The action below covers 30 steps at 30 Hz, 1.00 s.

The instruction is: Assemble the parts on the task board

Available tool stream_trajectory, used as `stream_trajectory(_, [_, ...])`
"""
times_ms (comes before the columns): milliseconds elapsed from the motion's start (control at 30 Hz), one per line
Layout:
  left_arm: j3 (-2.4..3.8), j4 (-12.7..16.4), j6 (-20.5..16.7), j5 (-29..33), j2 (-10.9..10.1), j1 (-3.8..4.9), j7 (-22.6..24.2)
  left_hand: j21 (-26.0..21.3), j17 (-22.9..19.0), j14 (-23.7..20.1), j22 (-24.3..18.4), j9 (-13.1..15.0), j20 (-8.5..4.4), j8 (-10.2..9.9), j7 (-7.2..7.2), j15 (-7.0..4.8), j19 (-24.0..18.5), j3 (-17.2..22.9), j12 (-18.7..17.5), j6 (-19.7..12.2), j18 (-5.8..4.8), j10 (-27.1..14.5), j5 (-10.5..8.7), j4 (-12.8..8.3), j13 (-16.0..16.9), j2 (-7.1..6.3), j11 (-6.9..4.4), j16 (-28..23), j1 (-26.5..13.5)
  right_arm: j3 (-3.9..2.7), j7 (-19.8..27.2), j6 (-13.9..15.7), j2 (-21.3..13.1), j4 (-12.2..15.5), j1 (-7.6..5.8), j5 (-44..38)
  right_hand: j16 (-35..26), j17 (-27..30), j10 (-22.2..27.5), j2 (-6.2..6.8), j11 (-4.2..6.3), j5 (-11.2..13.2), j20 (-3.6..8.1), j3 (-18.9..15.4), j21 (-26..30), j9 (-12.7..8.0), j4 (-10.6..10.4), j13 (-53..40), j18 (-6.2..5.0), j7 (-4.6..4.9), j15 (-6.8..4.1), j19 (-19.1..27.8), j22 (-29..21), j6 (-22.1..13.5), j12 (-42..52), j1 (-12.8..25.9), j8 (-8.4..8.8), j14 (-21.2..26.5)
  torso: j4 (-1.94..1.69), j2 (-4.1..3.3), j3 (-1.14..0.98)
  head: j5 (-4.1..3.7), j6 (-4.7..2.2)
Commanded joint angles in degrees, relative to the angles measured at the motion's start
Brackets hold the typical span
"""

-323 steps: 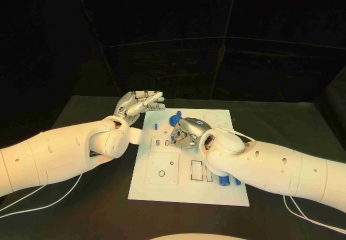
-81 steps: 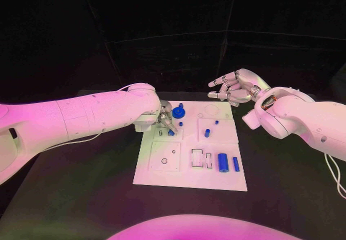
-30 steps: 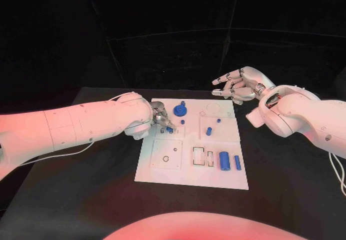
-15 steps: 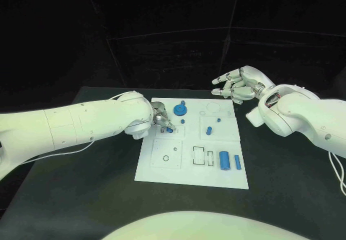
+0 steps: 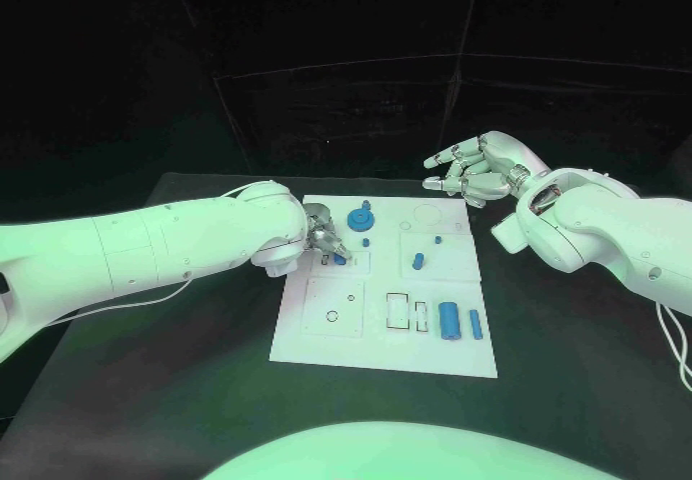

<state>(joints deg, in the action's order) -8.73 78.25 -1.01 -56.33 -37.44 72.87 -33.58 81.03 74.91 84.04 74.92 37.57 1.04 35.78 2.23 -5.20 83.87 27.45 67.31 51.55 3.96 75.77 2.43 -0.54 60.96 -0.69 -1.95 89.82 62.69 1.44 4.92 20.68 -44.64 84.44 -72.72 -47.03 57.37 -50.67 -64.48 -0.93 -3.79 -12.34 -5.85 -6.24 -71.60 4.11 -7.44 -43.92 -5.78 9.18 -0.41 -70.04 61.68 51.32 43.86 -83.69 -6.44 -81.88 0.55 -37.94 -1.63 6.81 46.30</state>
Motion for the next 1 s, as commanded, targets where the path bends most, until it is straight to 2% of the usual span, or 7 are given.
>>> stream_trajectory(33, [-0.12, -0.52, 1.99, 0.39, 0.46, -0.16, -0.73, -0.08, 15.09, 5.96, 0.59, 0.27, -0.2, 0.49, -0.17, -0.17, 1.5, 2.1, 0.47, 0.45, -0.94, 0.43, 0.3, -1.96, 0.22, -0.2, -0.03, 0.18, -1.21, -0.05, 0.47, -0.37, 0.07, 0.05, -0.11, -0.1, -0.34, 0.01, 0.55, 0.05, -0.05, -0.25, 0.0, -0.03, 0.31, -0.06, 0.19, 0.09, -0.75, -0.08, -0.15, 0.27, -0.07, -0.38, -0.39, -0.66, -0.35, -0.12, 0.03, -0.01, -0.05, 0.04, 0.02])
stream_trajectory(267, [-0.12, -1.47, 2.42, 0.44, 1.21, -0.14, -0.79, 0.05, 15.09, 5.96, 0.84, 0.65, -0.34, 0.86, -0.37, -0.33, 1.59, 0.6, 0.78, 0.77, -0.98, 0.59, 0.3, -0.79, 0.52, -0.53, -0.2, 0.18, -2.43, -0.04, 0.48, -0.42, 0.09, 0.06, -0.11, -0.1, -0.32, -0.04, 0.56, 0.04, -0.06, -0.21, 0.0, -0.06, 0.27, -0.06, 0.17, 0.13, -0.73, -0.07, -0.14, 0.21, -0.01, -0.4, -0.42, -0.61, -0.35, -0.14, -0.02, 0.01, -0.06, -0.05, 0.06])
stream_trajectory(467, [-0.11, -2.15, 2.91, 0.45, 1.82, -0.14, -0.91, 0.08, 15.09, 5.96, 0.93, 0.92, -0.44, 1.14, -0.53, -0.45, 1.61, -0.21, 0.99, 1.02, -0.99, 0.71, 0.3, -0.33, 0.74, -0.62, -0.33, 0.18, -2.73, -0.04, 0.51, -0.45, 0.16, 0.07, -0.11, -0.1, -0.32, -0.04, 0.56, 0.04, -0.06, -0.21, 0.0, -0.06, 0.27, -0.06, 0.17, 0.13, -0.73, -0.07, -0.14, 0.21, -0.01, -0.4, -0.42, -0.61, -0.35, -0.14, 0.08, 0.0, -0.04, -0.08, 0.07])
stream_trajectory(1000, [-0.11, -3.02, 3.21, 0.45, 2.31, -0.13, -1.09, 0.2, 15.09, 5.96, 1.23, 1.91, -0.73, 2.32, -0.99, -0.76, 1.71, -3.14, 1.52, 1.9, -1.04, 1.06, 0.3, 0.78, 1.26, -1.47, -0.71, 0.18, -3.68, -0.04, 0.44, -1.31, 0.26, 0.03, -0.11, -0.1, -0.38, -0.14, 0.54, -0.02, -0.12, -0.04, -0.01, -0.33, 0.35, -0.08, -0.04, 0.19, -0.73, -0.02, -0.1, 0.17, -0.05, -0.49, -0.39, -0.23, -0.33, -0.2, -0.07, 0.0, 0.02, -0.29, 0.11])
